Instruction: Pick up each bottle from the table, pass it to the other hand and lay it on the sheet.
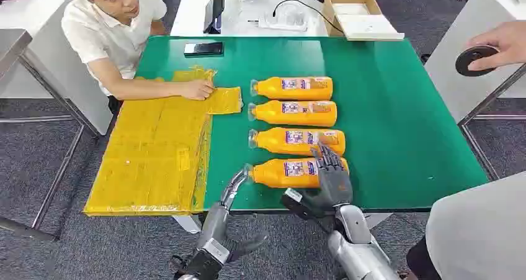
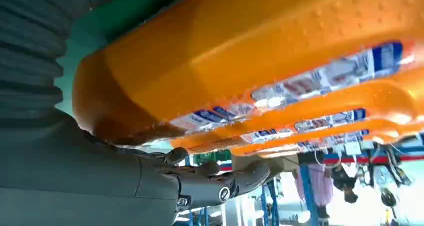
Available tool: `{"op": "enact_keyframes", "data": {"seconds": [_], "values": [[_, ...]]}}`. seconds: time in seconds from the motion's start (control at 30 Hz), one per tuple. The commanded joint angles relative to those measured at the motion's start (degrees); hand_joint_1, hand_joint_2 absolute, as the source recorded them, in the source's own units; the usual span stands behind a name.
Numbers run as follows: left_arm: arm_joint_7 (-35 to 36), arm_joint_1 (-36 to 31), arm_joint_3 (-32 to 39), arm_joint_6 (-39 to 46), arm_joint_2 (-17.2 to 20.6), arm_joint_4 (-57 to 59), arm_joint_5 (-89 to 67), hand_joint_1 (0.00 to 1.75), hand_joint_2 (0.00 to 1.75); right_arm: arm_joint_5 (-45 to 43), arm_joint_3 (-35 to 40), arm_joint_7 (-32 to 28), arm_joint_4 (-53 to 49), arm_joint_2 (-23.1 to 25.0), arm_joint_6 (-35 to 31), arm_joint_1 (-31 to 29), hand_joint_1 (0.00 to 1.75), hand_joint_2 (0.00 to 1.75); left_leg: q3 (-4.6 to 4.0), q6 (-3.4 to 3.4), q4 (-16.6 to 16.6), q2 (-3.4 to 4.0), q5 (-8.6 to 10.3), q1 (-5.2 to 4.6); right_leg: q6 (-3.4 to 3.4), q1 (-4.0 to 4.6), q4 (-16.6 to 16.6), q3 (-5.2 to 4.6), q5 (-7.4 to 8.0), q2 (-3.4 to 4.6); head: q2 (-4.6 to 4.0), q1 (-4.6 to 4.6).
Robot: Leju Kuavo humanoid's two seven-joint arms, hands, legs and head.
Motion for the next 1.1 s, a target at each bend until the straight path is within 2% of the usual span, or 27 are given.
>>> {"op": "enact_keyframes", "data": {"seconds": [0.03, 0.07, 0.33, 0.73, 0.8, 0.83, 0.87, 0.9, 1.0, 1.03, 1.07, 1.1], "values": [[0.7, -0.5, 0.6, -0.2, 1.2, -0.4, -0.5, 0.00, 1.75, 3.1, 4.9, 4.5, 11.6, 0.1, 13.1, -5.9, 1.66, 1.75, 0.24, -0.07, 0.0, 0.12, -0.04, 0.03, -0.07, 0.04, 0.0, 0.20, -0.02, 0.05, 0.00, -0.02], [0.7, -0.5, 0.7, -0.2, 1.1, -0.5, -0.8, 0.00, 1.75, 3.4, 5.4, 4.7, 11.9, 0.0, 14.1, -6.1, 1.75, 1.75, 0.36, -0.11, -0.1, 0.16, -0.06, 0.05, -0.12, 0.07, -0.1, 0.31, -0.03, 0.03, 0.00, 0.00], [1.0, -0.7, 1.6, -0.2, 0.1, -0.7, -1.7, 0.00, 1.75, 2.4, 6.2, 3.8, 14.1, 0.2, 20.3, -7.9, 1.75, 1.75, 0.91, -0.11, -0.1, 0.13, -0.05, 0.05, -0.13, 0.07, -0.1, 0.76, -0.02, -0.04, 0.00, 0.00], [0.7, -0.9, 2.8, -0.4, 0.6, -1.5, -2.1, 0.00, 1.75, -1.5, 5.4, -0.2, 14.7, 1.0, 22.1, -7.0, 1.75, 1.75, 1.31, -0.12, -0.1, 0.35, -0.05, 0.07, -0.16, 0.12, -0.2, 1.14, 0.03, 0.16, 0.00, 0.00], [0.9, -0.3, 4.1, -0.1, 0.3, -2.5, -1.0, 0.00, 1.75, -4.8, 3.6, -3.6, 13.6, 1.6, 21.3, -6.0, 1.75, 1.75, 1.29, -0.15, -0.1, 0.31, -0.02, 0.11, -0.20, 0.16, -0.2, 1.14, 0.05, 0.10, 0.00, 0.00], [1.5, 0.9, 6.8, -1.9, -0.9, -4.0, 4.2, 0.00, 1.75, -11.2, 0.1, -9.0, 11.2, 2.7, 21.0, -4.2, 1.75, 1.75, 1.35, -0.13, -0.1, 0.35, -0.06, 0.11, -0.18, 0.15, -0.2, 1.19, 0.03, 0.16, 0.00, 0.02], [1.9, 1.3, 7.5, -2.1, -1.2, -4.7, 5.5, 0.00, 1.75, -12.5, -0.1, -10.1, 10.2, 2.8, 21.3, -3.6, 1.75, 1.75, 1.30, -0.17, -0.1, 0.33, -0.02, 0.13, -0.22, 0.18, -0.3, 1.15, 0.07, 0.11, -0.02, 0.02], [3.8, 1.7, 9.1, -3.6, -1.2, -5.6, 11.2, 0.00, 1.75, -17.6, -2.3, -13.9, 6.1, 3.9, 20.9, -1.5, 1.75, 1.75, 1.33, -0.16, -0.1, 0.36, -0.05, 0.13, -0.23, 0.18, -0.2, 1.17, 0.06, 0.18, 0.00, 0.02], [3.9, 1.5, 9.2, -3.7, -0.6, -5.7, 11.7, 0.00, 1.75, -18.1, -1.5, -12.7, 3.8, 4.0, 21.2, -0.6, 1.75, 1.75, 1.39, -0.25, -0.1, 0.60, -0.15, 0.16, -0.31, 0.22, -0.2, 1.16, 0.10, 0.44, -0.02, 0.02], [4.7, 1.8, 10.3, -4.2, -1.1, -5.7, 14.5, 0.00, 1.75, -20.1, -2.2, -13.5, 2.2, 4.3, 21.7, 0.1, 1.75, 1.75, 1.37, -0.24, -0.1, 0.61, -0.18, 0.14, -0.29, 0.20, -0.2, 1.17, 0.08, 0.49, -0.02, 0.02], [5.8, 2.4, 12.1, -4.1, -1.9, -6.2, 19.1, 0.00, 1.75, -25.6, -4.2, -17.8, -2.2, 5.4, 21.6, 2.0, 1.75, 1.75, 1.41, -0.21, -0.1, 0.62, -0.19, 0.13, -0.27, 0.20, -0.1, 1.15, 0.07, 0.50, -0.02, 0.00], [6.0, 2.7, 12.3, -3.1, -1.4, -6.8, 21.6, 0.00, 1.75, -29.0, -3.8, -18.2, -6.9, 5.9, 22.2, 4.1, 1.75, 1.75, 1.34, -0.25, -0.1, 0.59, -0.16, 0.15, -0.32, 0.23, -0.2, 1.08, 0.08, 0.44, 0.00, 0.00]]}}
